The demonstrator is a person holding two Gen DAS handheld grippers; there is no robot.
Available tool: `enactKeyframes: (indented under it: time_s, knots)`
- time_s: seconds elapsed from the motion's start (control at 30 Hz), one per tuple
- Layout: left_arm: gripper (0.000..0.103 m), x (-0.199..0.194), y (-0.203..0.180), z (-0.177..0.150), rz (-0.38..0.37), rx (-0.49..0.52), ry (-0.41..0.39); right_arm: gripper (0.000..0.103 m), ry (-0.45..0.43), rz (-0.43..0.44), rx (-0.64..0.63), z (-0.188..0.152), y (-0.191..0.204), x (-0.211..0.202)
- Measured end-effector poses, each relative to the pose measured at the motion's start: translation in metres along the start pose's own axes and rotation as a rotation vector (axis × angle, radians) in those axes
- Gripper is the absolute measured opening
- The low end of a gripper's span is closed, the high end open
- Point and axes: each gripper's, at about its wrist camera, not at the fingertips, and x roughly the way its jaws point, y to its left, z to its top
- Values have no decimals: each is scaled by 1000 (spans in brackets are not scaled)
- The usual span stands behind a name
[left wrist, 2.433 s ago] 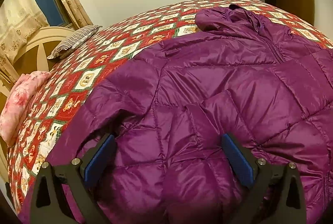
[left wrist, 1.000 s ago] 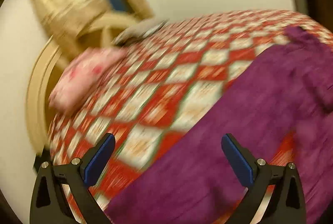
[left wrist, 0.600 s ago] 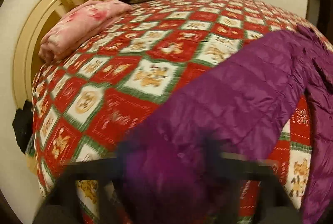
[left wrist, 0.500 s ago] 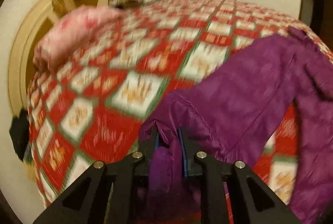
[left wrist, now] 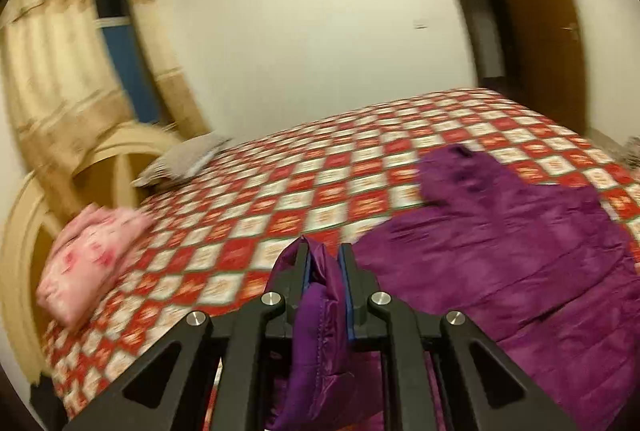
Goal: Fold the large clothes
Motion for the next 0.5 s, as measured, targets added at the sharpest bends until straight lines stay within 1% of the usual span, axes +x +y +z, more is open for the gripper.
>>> enactKeyframes:
  time_s: [0.07,0.17,0.23,0.27,0.3,0.33,0.37,0.43,0.5]
  knots:
    - [12,7,-40,8,-60,26,-1,81,-1,0,9,-2,-4,-1]
    - [12,11,-91,15,-126,66,-16,81,1,-5,19,-5,-11,-1]
    - [13,9,-119,16,-142,95,-50,81,6,-8,27,-6,-16,0]
    - [20,5,-131,15,-146,104,-64,81,9,-9,30,-7,-18,0]
    - [31,4,-144,14,-155,123,-66,81,14,-10,35,-8,-20,1]
    - [72,5,-156,15,-135,135,-55,81,20,-12,39,-8,-21,2]
    - [103,2,-159,13,-115,131,-61,81,25,-13,41,-8,-22,4]
    - [102,-4,-162,11,-89,118,-129,81,33,-14,42,-8,-22,5]
    - [102,-2,-158,10,-85,118,-128,81,36,-15,34,-7,-21,5]
